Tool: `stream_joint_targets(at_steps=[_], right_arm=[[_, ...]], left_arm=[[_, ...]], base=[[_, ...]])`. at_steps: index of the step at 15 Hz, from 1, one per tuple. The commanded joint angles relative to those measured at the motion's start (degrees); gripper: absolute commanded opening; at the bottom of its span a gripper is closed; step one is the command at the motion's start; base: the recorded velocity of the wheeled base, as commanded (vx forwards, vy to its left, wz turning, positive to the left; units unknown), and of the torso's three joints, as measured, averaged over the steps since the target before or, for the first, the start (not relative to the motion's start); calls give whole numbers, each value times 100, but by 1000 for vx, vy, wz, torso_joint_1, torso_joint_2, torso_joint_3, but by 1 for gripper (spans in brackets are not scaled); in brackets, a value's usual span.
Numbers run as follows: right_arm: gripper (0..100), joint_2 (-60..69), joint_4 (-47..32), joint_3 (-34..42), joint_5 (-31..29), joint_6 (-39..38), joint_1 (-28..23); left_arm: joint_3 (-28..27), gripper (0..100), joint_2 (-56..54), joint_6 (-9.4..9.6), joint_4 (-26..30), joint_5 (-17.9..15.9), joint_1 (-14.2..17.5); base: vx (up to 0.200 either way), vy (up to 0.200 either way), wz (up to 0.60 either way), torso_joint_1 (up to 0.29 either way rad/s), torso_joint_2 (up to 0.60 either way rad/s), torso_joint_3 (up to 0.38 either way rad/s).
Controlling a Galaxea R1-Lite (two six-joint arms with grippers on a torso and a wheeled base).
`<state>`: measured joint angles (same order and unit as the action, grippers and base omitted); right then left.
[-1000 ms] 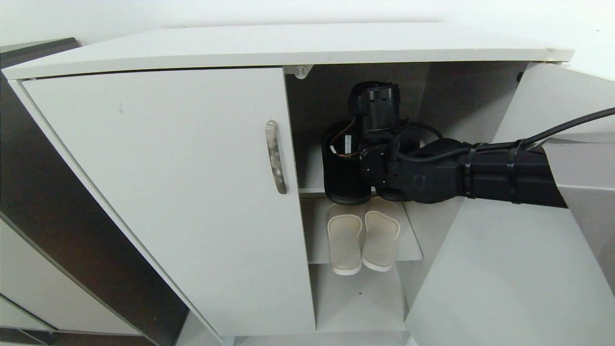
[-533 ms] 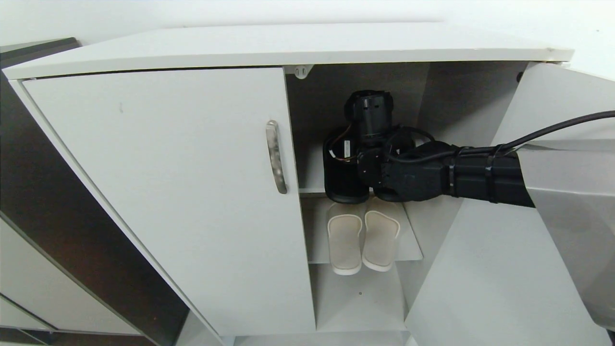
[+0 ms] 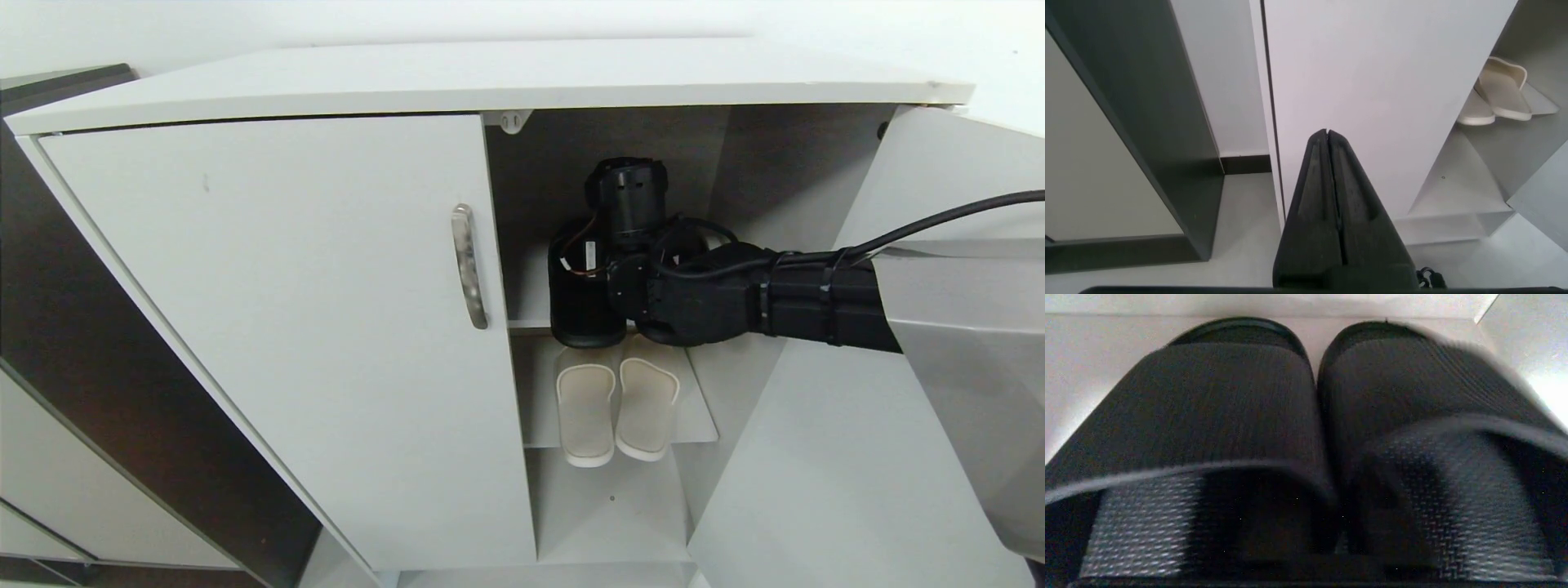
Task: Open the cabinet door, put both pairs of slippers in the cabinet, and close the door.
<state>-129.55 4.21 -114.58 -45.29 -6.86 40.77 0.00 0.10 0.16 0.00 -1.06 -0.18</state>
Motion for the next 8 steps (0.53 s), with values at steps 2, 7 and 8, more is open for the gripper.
stream_joint_targets(at_steps=[2, 7, 8], right_arm=[[100, 114, -16, -1, 2, 1, 19], [100, 343, -16, 32, -6, 1, 72], [100, 404, 10, 199, 2, -8, 89]], left_arm=[[0, 0, 8, -7, 0, 1, 1], [0, 0, 8, -7, 0, 1, 1], [0, 0, 8, -7, 0, 1, 1]], base=[[0, 0, 0, 0, 0, 0], [0, 0, 0, 0, 0, 0], [0, 0, 0, 0, 0, 0]])
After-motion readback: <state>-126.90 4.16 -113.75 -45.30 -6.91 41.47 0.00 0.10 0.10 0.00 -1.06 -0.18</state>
